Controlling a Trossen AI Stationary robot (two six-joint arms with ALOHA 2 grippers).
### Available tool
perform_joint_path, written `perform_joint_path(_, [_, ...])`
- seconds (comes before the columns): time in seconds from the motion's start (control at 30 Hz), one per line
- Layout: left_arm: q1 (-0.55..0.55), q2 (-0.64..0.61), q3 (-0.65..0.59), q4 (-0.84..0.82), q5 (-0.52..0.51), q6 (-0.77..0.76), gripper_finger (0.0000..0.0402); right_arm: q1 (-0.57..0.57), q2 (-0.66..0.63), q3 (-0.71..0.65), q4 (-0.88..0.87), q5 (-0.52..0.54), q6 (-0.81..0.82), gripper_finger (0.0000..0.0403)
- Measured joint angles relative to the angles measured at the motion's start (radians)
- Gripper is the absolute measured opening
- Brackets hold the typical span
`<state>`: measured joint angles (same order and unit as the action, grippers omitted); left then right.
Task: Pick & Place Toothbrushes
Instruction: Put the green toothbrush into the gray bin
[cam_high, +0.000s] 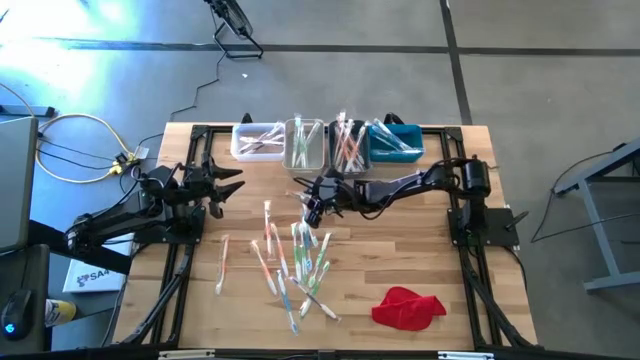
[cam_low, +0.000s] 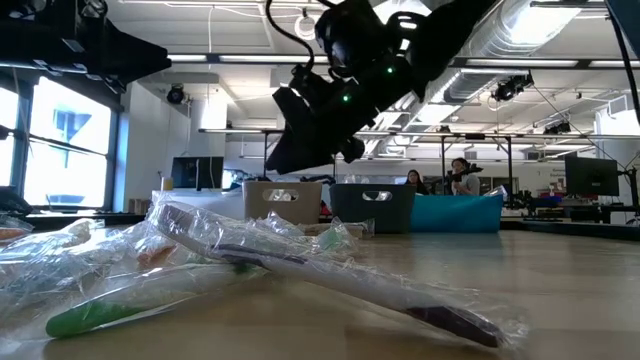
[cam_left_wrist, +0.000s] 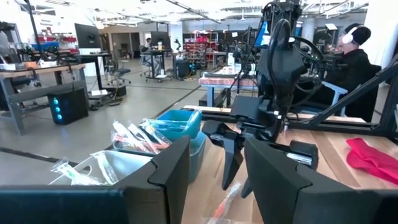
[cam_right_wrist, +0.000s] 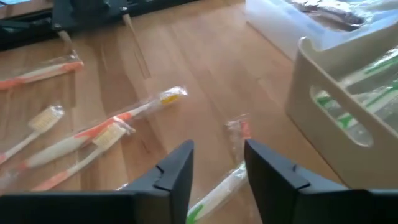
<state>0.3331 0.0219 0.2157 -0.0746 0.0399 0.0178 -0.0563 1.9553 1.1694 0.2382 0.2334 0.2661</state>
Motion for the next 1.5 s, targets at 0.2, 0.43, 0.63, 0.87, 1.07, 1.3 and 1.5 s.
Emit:
perform_joint_path(0.2, [0.0,0.0,0.0,0.0,0.0,0.0,0.015,-0.003,0.0,0.0,-0.016,-0.055,0.054,0.0159])
perform_joint_path(0.43, [0.0,0.0,0.0,0.0,0.0,0.0,0.015,-0.003,0.0,0.0,-0.086,-0.057,0.151,0.016])
perform_joint_path(0.63, [0.0,0.0,0.0,0.0,0.0,0.0,0.015,-0.002,0.0,0.0,-0.086,-0.049,0.233,0.016])
perform_joint_path(0.87, [0.0,0.0,0.0,0.0,0.001,0.0,0.015,0.0,0.057,0.0,-0.023,-0.053,0.342,0.016])
perform_joint_path(1.07, [0.0,0.0,0.0,-0.003,0.001,0.0,0.015,0.0,0.099,0.001,-0.022,-0.057,0.39,0.016])
perform_joint_path(1.3, [0.0,0.0,0.0,-0.002,0.001,0.0,0.015,0.01,0.098,0.001,-0.02,-0.054,0.388,0.016])
perform_joint_path(1.5, [0.0,0.0,0.0,-0.001,0.0,0.0,0.015,0.017,0.155,0.001,0.003,-0.075,0.392,0.016])
